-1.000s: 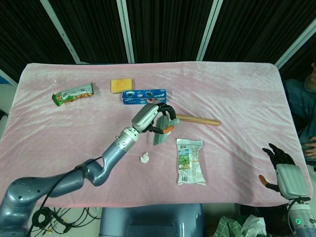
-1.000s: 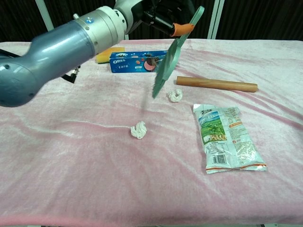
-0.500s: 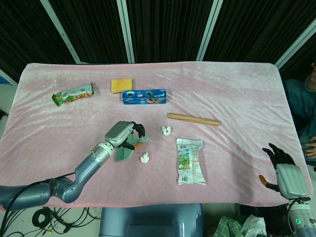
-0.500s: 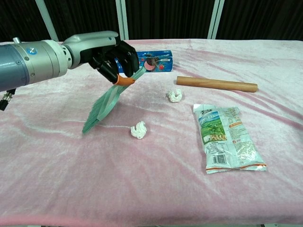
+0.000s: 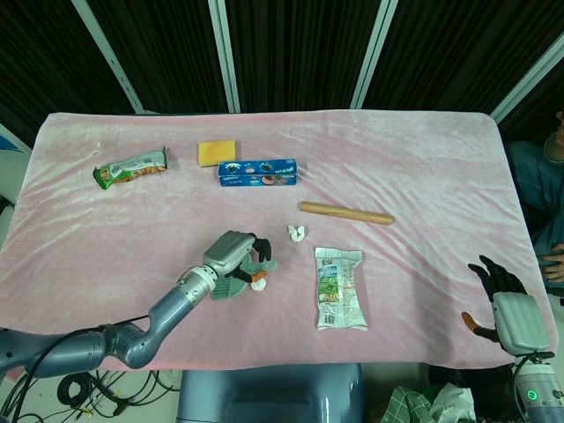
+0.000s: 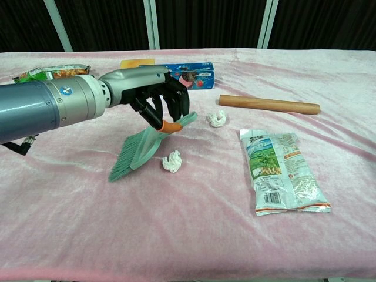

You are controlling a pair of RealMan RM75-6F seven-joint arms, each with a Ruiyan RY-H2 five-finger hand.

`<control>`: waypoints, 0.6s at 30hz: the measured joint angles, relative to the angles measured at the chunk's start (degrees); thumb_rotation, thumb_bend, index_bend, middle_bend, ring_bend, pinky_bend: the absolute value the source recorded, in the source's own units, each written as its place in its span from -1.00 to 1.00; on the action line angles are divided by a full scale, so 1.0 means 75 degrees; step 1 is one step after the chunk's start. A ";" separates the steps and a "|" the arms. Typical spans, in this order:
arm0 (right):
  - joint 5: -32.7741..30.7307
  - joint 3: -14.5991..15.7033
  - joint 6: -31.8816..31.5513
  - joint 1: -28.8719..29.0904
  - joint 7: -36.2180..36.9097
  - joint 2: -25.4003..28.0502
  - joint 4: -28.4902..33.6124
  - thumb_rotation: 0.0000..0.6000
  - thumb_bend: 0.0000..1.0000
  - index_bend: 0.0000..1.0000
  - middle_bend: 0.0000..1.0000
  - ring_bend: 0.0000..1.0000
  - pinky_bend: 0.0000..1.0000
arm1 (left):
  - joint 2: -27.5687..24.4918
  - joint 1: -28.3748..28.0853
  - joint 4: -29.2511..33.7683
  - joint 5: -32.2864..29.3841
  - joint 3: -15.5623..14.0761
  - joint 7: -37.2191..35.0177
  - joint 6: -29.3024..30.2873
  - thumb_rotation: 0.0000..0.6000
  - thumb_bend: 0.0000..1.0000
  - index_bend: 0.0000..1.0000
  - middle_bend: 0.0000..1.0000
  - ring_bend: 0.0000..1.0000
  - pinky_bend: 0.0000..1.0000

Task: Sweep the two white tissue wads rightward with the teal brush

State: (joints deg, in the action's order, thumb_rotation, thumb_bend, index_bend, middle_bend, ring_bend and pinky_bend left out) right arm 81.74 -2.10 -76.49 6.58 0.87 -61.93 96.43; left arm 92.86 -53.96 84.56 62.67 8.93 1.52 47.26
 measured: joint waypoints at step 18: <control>0.0039 0.0014 0.0018 0.0014 0.0058 0.0001 0.0008 1.00 -0.63 -0.65 -0.88 -0.79 -0.70 | 0.2230 -0.0706 -0.1668 -0.0397 0.0982 0.0842 0.0592 1.00 -0.13 0.44 0.48 -0.24 -0.12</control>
State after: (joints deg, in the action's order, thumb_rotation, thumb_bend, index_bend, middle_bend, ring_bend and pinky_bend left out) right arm 82.04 -1.99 -76.36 6.68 1.31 -61.92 96.49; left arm 109.58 -59.26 72.04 59.70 16.30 7.83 51.70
